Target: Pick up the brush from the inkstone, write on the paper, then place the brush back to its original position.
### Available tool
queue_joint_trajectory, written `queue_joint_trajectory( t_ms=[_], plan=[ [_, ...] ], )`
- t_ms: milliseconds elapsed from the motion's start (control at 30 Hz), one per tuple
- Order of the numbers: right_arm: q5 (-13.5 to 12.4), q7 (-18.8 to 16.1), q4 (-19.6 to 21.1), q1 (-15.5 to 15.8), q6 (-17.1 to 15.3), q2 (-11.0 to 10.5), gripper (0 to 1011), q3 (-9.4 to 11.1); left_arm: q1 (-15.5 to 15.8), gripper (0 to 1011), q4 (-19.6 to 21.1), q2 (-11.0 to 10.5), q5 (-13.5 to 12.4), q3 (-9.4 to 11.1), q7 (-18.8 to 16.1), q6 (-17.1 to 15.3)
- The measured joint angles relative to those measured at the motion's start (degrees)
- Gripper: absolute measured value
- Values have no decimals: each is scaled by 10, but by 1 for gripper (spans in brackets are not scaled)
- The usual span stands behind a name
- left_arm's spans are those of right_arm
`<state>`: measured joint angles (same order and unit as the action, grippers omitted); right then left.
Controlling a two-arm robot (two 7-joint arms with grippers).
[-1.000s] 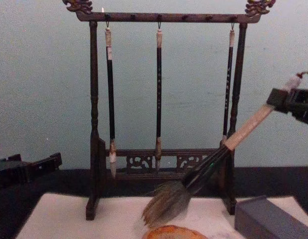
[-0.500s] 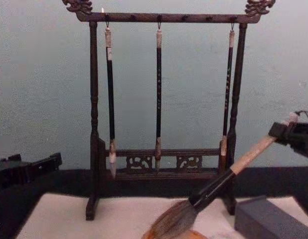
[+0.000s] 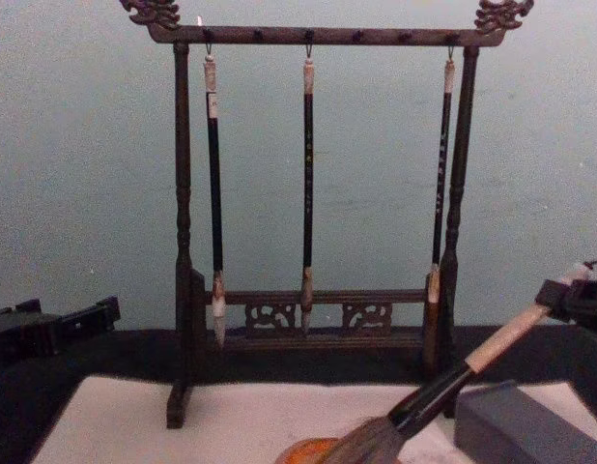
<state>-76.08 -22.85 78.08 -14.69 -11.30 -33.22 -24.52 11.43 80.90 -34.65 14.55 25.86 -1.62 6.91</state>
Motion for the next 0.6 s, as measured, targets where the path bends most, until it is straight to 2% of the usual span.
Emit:
queue_joint_trajectory(
  t_ms=[600],
  plan=[
    [-25,-9,-65,-27,-7,11,166,-19,0,1002,0,0,0,0,0,0]
  ],
)
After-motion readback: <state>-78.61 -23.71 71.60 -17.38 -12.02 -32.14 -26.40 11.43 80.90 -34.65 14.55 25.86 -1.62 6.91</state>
